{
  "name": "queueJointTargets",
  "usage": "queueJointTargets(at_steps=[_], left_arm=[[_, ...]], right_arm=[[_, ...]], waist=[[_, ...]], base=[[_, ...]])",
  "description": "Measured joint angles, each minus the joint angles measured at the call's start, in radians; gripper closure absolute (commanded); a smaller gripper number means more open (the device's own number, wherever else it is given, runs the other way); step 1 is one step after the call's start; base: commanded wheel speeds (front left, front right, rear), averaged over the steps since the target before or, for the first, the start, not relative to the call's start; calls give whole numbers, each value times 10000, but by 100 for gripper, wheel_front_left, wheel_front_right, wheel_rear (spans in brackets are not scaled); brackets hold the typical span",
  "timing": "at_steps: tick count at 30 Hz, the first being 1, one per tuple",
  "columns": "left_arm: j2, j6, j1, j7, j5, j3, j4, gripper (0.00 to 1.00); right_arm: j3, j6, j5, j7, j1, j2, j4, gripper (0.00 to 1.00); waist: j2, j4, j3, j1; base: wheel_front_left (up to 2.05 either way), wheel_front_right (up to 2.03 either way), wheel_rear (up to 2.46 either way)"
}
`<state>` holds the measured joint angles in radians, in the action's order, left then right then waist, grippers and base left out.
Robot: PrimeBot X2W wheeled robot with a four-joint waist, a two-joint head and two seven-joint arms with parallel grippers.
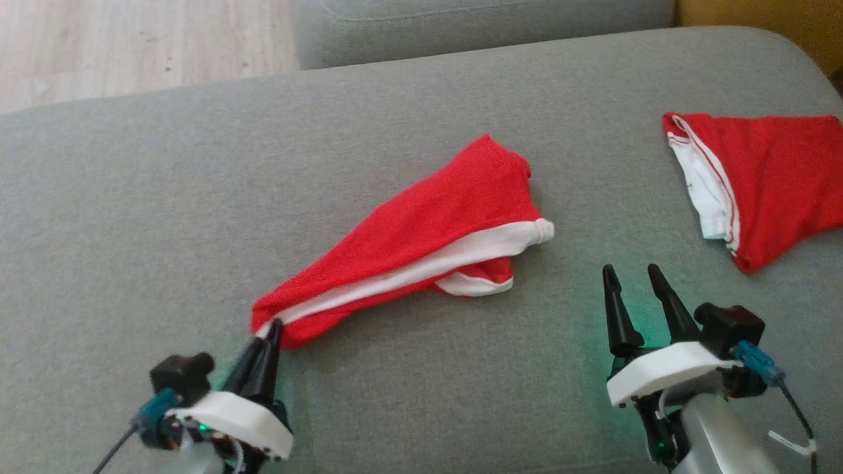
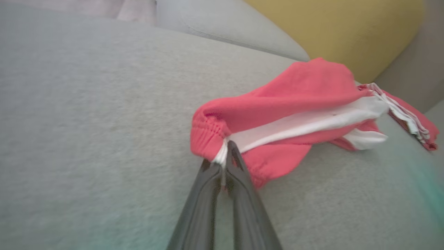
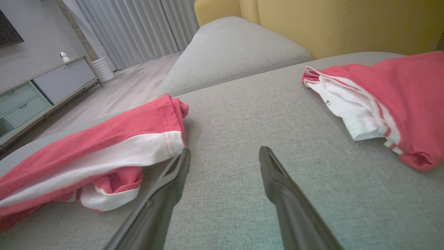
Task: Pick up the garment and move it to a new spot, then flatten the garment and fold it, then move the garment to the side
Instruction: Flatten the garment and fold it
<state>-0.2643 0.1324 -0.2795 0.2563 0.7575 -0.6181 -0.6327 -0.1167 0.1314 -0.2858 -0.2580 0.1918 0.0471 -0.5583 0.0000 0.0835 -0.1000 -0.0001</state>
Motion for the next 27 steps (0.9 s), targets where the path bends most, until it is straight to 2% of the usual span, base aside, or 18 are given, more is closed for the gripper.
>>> queueJointTargets(at_steps=[3,8,10,11,13,17,20,24,27], left_arm=[[125,0,263,0,-523,917,6,0],[539,-6,523,2,-2107,2614,575,0],[667,-194,821,2,-2895,3181,878,0],[779,-458,1111,2,-3708,3707,1220,0],[955,-725,1373,2,-4401,4169,1674,0],[1430,-1160,1944,2,-5467,4725,2318,0],[1797,-1327,2637,2,-5718,5158,2575,0],[1964,-1308,3479,2,-5956,5315,2579,0],[2056,-1133,3656,2,-6100,5329,2579,0]], right_arm=[[-2,0,134,0,-1,0,4,0],[-100,0,146,0,-9,2,163,0],[-128,0,148,0,-10,2,360,0],[-215,0,151,0,-12,2,546,0],[-328,0,180,0,-17,2,715,0],[-437,0,311,0,-64,2,857,0],[-449,0,311,0,-362,2,761,0],[-485,0,309,0,-809,2,495,0],[-439,0,309,0,-824,2,412,0]], waist=[[0,-222,55,0],[0,-438,282,0],[0,-489,389,1],[0,-517,518,0],[0,-524,663,0],[0,-500,915,0],[0,-489,1079,-1],[0,-536,1176,-1],[0,-645,1156,-1]], base=[[0,0,0],[0,0,0],[0,0,0],[0,0,0],[0,0,0],[0,0,0],[0,0,0],[0,0,0],[0,0,0]])
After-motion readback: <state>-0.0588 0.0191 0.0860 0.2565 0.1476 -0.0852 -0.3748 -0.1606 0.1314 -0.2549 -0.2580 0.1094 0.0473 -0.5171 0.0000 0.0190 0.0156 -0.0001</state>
